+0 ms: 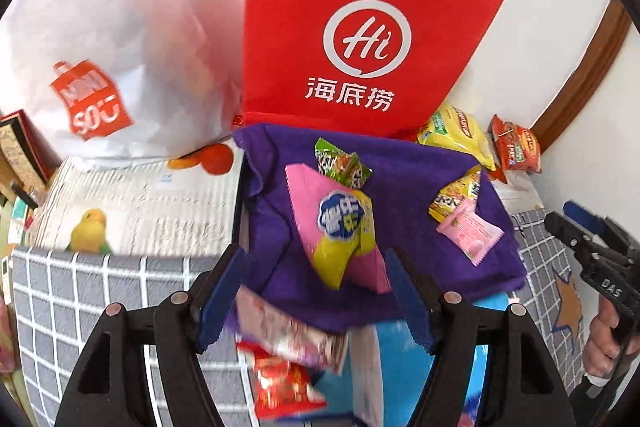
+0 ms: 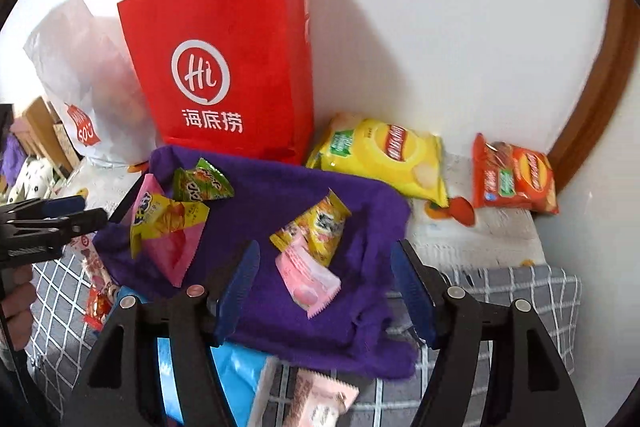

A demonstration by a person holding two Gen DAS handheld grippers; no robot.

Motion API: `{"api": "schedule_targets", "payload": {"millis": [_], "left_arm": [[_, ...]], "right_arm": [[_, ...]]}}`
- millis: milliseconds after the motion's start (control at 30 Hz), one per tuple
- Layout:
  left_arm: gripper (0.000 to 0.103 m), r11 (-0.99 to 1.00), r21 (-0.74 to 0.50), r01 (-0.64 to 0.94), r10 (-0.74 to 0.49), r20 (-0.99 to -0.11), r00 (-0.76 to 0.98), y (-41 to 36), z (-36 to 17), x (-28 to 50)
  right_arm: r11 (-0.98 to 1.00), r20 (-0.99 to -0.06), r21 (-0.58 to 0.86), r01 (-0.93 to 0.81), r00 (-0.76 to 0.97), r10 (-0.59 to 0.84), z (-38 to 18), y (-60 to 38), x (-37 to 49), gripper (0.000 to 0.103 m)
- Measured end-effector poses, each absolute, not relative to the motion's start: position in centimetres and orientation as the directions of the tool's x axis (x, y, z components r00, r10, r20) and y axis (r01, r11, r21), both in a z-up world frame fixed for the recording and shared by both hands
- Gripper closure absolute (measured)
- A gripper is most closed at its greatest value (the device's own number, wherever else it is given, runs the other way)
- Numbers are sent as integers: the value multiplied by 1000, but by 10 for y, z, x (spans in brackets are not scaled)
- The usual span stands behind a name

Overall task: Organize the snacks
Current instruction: 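Grasp a pink cake packet with the right tool while the left tool grasps a red packet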

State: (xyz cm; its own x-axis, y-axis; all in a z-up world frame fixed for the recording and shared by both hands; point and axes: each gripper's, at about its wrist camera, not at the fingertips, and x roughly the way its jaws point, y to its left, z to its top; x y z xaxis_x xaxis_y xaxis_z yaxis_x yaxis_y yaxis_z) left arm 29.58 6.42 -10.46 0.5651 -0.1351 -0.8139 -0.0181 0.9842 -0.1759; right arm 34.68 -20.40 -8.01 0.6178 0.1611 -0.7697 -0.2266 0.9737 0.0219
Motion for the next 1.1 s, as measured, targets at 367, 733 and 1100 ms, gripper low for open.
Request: {"api": "schedule_targets", "payload": {"millis": [367, 733, 1100], "left_arm": [[32, 975, -215, -47, -153, -813, 562, 72, -114, 230], [32, 959, -245, -143, -129, -826, 549, 92, -134, 195], [32, 960, -184, -213, -42, -842, 537, 88, -161, 198]], "right_arm": [[987, -854, 28, -160, 508, 107, -144, -235, 284, 48], [974, -874, 104, -203, 448, 187, -187, -228, 265, 48], [970, -847, 88, -229, 495, 194, -187, -240, 247, 69]]}}
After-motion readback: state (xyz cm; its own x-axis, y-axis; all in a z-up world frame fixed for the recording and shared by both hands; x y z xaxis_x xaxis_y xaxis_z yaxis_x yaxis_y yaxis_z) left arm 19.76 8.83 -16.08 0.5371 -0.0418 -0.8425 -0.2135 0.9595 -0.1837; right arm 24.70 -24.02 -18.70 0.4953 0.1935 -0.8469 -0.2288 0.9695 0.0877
